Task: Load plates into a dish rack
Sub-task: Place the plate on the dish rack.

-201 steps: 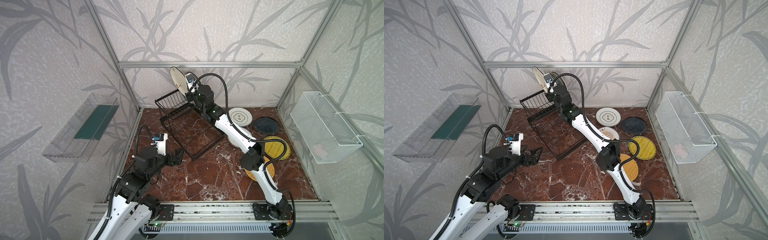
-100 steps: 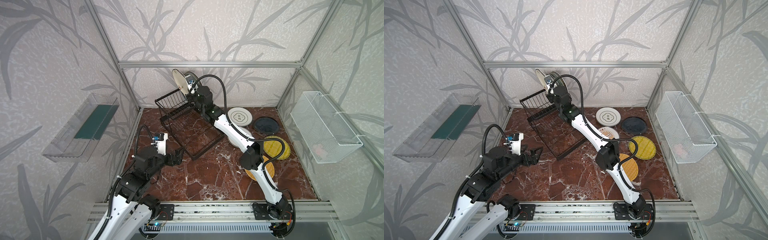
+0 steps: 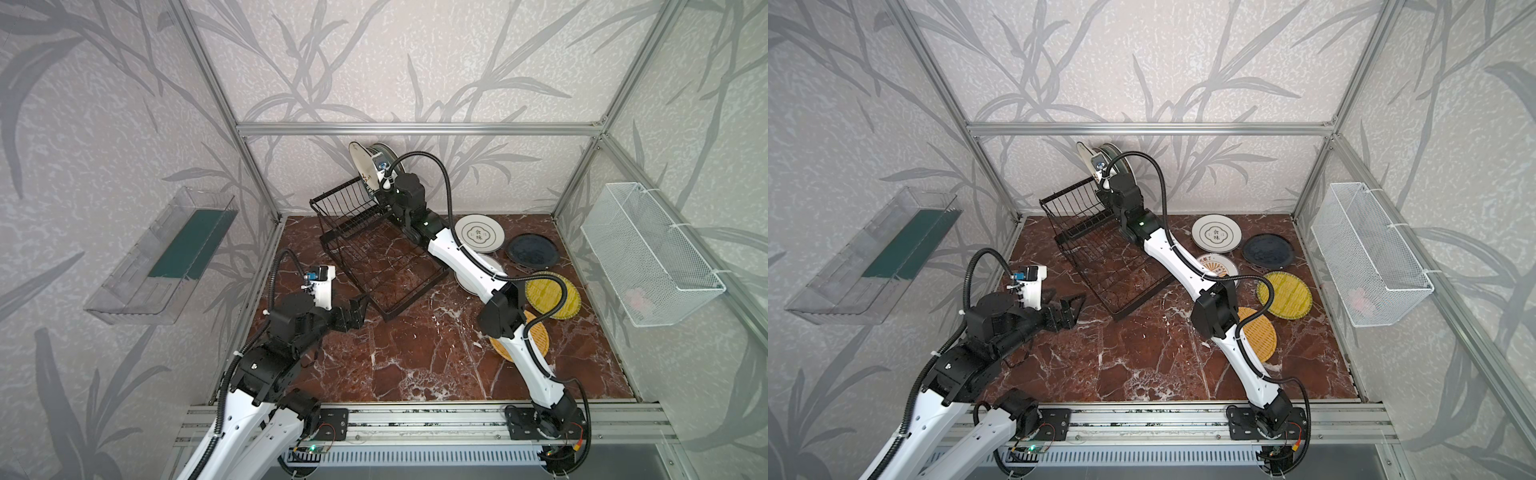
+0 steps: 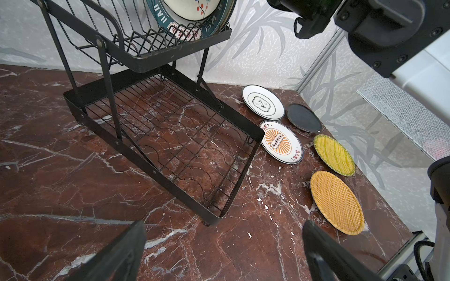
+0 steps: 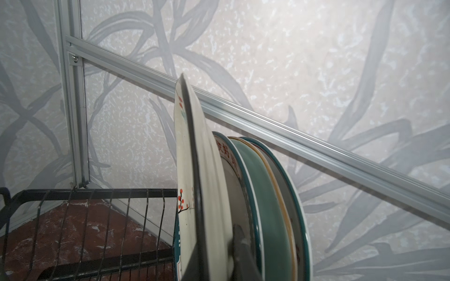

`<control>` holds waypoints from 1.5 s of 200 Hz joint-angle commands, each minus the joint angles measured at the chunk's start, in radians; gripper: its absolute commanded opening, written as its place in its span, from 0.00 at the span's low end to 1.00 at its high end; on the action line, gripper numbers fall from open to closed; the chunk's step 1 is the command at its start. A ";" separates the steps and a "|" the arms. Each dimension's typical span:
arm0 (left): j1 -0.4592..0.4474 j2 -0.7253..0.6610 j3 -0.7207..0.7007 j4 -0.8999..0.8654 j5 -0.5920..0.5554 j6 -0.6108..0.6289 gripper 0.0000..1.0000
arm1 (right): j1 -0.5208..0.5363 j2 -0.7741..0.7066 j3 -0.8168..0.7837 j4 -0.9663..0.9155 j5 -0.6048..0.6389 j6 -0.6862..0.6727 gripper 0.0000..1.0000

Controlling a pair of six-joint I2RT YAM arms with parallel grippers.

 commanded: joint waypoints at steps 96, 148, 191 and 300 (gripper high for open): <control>0.032 0.010 -0.015 0.030 0.043 -0.010 0.99 | -0.007 -0.036 -0.018 0.153 0.002 0.032 0.00; 0.044 0.014 -0.017 0.037 0.056 -0.013 0.99 | -0.006 -0.018 -0.004 0.134 0.005 0.052 0.00; 0.052 0.015 -0.019 0.042 0.066 -0.016 0.99 | -0.006 -0.008 -0.001 0.125 -0.005 0.061 0.00; 0.067 0.018 -0.019 0.048 0.088 -0.022 0.99 | -0.006 0.021 0.027 0.047 -0.020 0.100 0.01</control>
